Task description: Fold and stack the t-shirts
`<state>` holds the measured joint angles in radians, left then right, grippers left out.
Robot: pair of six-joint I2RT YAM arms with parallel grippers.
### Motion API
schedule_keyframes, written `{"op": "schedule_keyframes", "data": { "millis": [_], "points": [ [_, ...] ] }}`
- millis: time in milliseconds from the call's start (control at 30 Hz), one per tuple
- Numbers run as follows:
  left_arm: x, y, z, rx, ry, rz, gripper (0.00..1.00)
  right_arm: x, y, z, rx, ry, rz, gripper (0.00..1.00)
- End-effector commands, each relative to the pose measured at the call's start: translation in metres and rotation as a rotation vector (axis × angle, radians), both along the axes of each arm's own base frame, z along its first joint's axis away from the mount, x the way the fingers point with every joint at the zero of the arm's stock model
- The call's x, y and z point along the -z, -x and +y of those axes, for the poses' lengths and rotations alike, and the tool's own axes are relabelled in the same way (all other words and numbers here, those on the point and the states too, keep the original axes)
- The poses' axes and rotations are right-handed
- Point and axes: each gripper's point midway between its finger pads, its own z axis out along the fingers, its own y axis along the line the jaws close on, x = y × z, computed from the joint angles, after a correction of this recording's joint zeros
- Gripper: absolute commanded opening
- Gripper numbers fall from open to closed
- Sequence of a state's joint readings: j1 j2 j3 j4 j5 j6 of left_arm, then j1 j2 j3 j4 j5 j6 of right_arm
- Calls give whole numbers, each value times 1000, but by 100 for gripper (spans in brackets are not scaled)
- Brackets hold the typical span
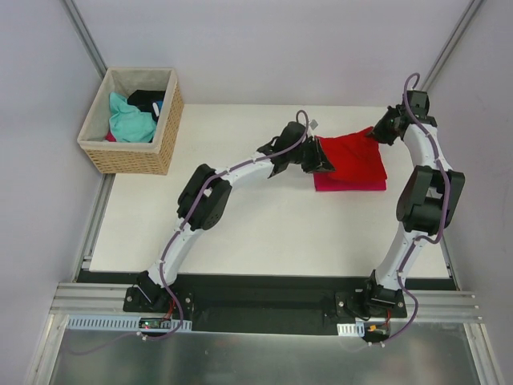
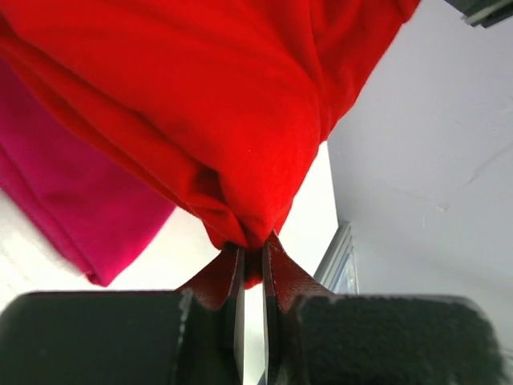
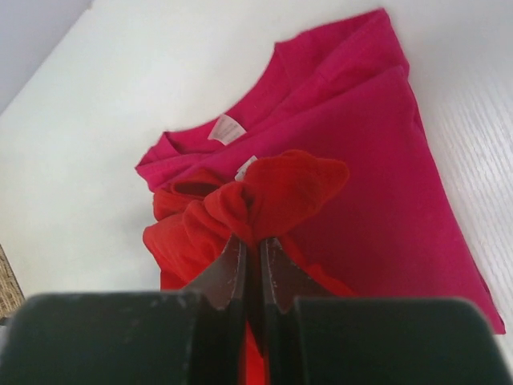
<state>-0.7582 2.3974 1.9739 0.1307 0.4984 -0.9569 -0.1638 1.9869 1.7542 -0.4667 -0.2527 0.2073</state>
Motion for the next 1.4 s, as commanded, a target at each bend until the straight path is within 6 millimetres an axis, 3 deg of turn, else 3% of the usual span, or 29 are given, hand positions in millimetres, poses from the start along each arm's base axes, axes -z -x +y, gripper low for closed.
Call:
{"op": "schedule_keyframes", "data": {
  "millis": [0,167,300,600,700,733,833,933,967,1000,1033,1067,1100,1133,1167,1300,1367],
  "points": [
    [-5,6,3,25,22,-23,0,-19,0,-5,26,11,-59,0],
    [15,13,10,34,-3,-3,0,-4,-3,-6,33,5,-33,0],
    [35,17,20,29,-28,18,0,-5,-8,-10,41,12,-43,0],
    [43,21,27,29,-36,24,0,14,-6,-18,75,32,-2,4],
    [42,21,27,30,-34,25,0,12,-4,-21,90,49,-10,36],
    [41,21,27,28,-34,23,0,7,-4,-22,95,52,-20,59],
    [38,22,28,29,-30,21,0,-5,-4,-20,87,49,-44,86],
    [25,24,30,27,-15,8,0,-31,-3,-15,78,58,-97,93],
    [22,26,33,25,-15,2,4,-49,0,-11,66,63,-136,93],
    [4,26,34,21,4,-29,8,-59,1,-8,57,67,-155,94],
    [-4,25,36,10,6,-51,27,-68,3,-3,46,67,-173,95],
    [-11,26,38,10,9,-65,39,-81,5,4,31,68,-195,95],
    [-27,27,41,9,11,-91,71,-87,8,9,25,62,-201,95],
    [-36,28,43,10,13,-106,92,-91,10,14,15,49,-206,95],
    [-47,25,45,7,21,-124,99,-95,12,25,-12,36,-217,95],
    [-90,24,55,2,43,-190,99,-106,24,55,-73,25,-237,95],
    [-98,23,57,-4,44,-203,99,-104,30,72,-110,17,-231,95]
  ]
}}
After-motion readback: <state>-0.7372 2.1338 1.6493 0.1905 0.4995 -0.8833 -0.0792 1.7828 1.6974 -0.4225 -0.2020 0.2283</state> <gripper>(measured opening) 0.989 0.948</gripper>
